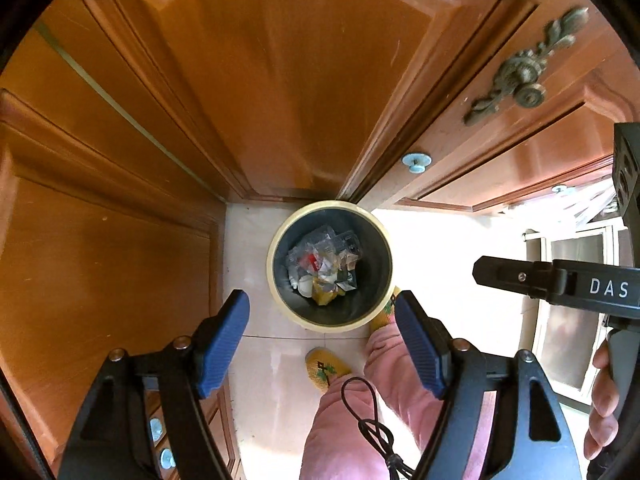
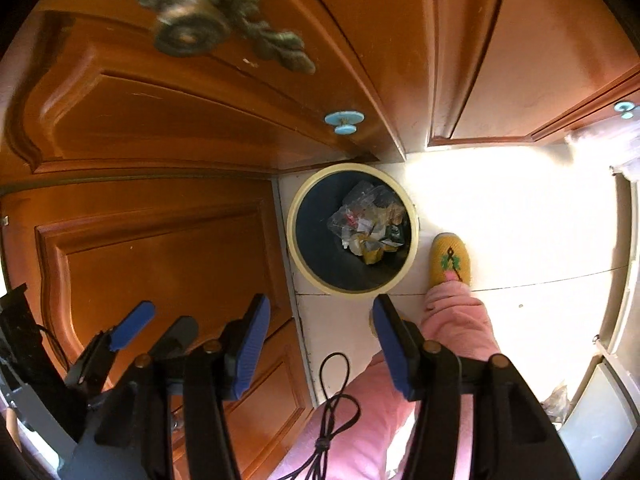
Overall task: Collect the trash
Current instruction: 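Raise both tools back toward the counter trash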
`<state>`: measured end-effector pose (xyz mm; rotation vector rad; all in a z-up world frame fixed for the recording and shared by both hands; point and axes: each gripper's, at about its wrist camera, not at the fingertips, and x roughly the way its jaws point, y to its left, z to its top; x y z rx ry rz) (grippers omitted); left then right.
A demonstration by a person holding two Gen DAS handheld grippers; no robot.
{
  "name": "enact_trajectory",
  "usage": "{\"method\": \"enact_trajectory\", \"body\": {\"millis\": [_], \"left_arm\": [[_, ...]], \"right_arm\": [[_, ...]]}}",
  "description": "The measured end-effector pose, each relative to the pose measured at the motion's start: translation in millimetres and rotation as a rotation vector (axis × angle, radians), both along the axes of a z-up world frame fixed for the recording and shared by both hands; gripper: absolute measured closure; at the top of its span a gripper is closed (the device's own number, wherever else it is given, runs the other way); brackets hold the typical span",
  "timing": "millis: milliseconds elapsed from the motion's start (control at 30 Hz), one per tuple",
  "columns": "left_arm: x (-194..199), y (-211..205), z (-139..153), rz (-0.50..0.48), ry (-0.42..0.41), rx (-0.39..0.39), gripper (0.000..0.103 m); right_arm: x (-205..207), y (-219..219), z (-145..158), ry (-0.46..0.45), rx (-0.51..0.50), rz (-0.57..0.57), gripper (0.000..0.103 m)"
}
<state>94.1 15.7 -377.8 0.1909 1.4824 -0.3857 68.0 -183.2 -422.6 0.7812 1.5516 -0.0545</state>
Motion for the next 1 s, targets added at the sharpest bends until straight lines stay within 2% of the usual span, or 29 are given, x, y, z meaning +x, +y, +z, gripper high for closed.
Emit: {"method": "enact_trajectory", "body": {"millis": [200, 567, 800, 1000], "left_arm": [[1, 5, 50, -0.006, -0.058, -0.012, 0.03], [7, 1, 167, -0.044, -0.247, -0.075, 0.029], [11, -4, 239, -0.045, -0.401, -0.109, 0.029], [20, -10, 304, -0.019, -0.58, -0.142, 0.027]], "right_arm": [[-7, 3, 45, -0.046, -0.021, 0.014, 0.049], [-13, 12, 156, -0.19, -0.084, 0.077, 0.049], [-16, 11, 230, -0.352, -0.179, 0.082, 0.049], [-13, 6, 281, -0.481, -0.233, 0.046, 0.049]]}}
